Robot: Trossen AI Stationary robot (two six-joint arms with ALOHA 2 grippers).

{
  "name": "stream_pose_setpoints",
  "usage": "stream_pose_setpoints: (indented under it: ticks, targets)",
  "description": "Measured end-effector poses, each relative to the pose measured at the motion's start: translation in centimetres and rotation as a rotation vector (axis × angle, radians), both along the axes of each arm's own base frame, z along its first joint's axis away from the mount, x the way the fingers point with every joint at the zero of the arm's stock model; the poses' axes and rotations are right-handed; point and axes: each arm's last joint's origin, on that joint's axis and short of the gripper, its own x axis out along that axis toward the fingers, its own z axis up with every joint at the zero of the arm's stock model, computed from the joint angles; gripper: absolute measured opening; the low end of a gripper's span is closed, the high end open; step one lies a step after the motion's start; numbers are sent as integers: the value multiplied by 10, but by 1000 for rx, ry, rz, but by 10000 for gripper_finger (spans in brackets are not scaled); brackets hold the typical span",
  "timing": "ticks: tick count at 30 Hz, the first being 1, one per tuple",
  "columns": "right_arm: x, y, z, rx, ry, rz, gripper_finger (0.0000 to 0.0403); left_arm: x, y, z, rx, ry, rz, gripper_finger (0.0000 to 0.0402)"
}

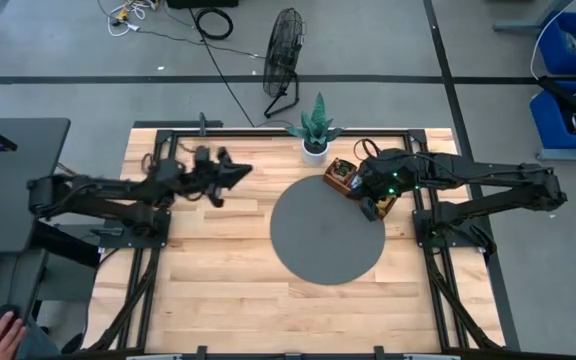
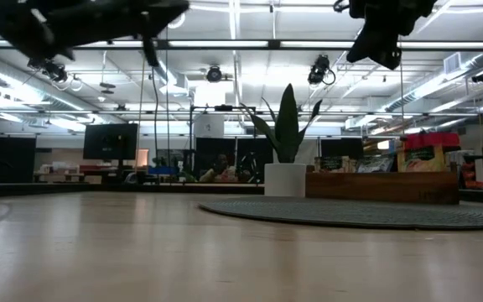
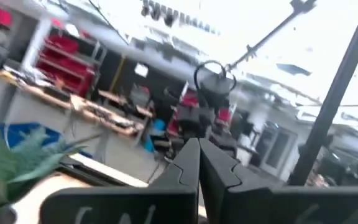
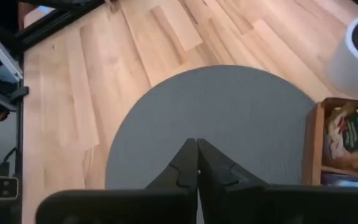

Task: Pick & Place Tea
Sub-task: Return to Home Position

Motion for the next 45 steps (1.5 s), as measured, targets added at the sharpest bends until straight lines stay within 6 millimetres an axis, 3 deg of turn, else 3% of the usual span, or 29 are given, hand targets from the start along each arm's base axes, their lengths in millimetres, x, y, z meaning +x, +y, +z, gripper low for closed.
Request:
stream_pose_setpoints:
  ticks: [8,20,38,45]
  targets:
    - [6,-1,-4,-3,15,4,4,-51,-24,-12,-4,-102,49,3]
    - [15,-2,-12,16,56,-10,24,-94,-38,-45,17,-181,82,3]
    - [17,-2,-14,20,60,-12,25,-122,-40,-57,80,-73,70,3]
    - [16,-2,-14,21,71,-12,25,-117,-40,-69,83,60,44,3]
